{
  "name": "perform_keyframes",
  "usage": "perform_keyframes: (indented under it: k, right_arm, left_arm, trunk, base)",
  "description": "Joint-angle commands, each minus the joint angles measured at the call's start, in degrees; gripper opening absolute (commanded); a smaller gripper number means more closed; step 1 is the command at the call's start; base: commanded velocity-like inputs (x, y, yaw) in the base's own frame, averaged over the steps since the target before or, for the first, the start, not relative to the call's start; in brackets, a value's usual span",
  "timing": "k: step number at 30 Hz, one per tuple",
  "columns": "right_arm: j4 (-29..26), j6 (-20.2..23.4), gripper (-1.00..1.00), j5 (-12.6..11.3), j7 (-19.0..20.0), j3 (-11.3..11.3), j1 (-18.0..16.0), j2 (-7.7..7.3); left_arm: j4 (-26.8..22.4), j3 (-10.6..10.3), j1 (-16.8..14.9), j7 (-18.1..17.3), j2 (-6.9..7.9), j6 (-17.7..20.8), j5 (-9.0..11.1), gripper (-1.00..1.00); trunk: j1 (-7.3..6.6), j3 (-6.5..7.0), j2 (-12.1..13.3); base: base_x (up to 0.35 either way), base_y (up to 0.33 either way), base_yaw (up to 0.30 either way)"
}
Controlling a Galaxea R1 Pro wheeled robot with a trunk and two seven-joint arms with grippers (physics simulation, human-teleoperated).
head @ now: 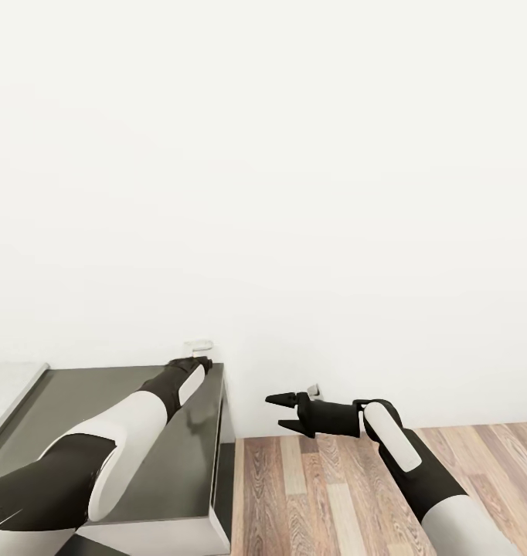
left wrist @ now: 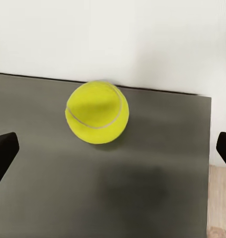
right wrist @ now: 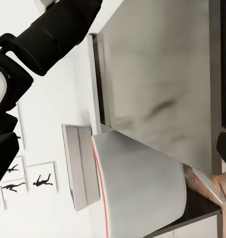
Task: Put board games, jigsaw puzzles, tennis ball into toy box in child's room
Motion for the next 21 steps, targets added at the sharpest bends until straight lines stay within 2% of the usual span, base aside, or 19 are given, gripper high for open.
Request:
perform_keyframes:
  k: [1, 6, 21]
  right_arm:
    - [0.0, 0.0, 1.00, 0.5, 0.6, 0.1, -0.1, -0.05]
    - [0.0, 0.0, 1.00, 0.5, 0.6, 0.1, -0.1, -0.05]
    - [0.0, 0.0, 1.00, 0.6, 0.6, 0.1, -0.1, -0.05]
  left_arm:
    - [0.0, -0.6, 0.0, 0.4, -0.02, 0.3, -0.1, 1.00]
    - [0.1, -1.3, 0.3, 0.4, -0.43, 0.3, -1.6, 1.00]
    - [0.2, -1.4, 0.7, 0.4, -0.55, 0.3, -2.0, 1.00]
  trunk:
    - [0.03, -0.11, -0.1]
    - [0.03, -0.11, -0.1]
    - [0.03, -0.17, -0.1]
  base:
    - [0.000, -0.095, 0.000]
    - [0.000, -0.085, 0.000]
    - [0.000, -0.009, 0.000]
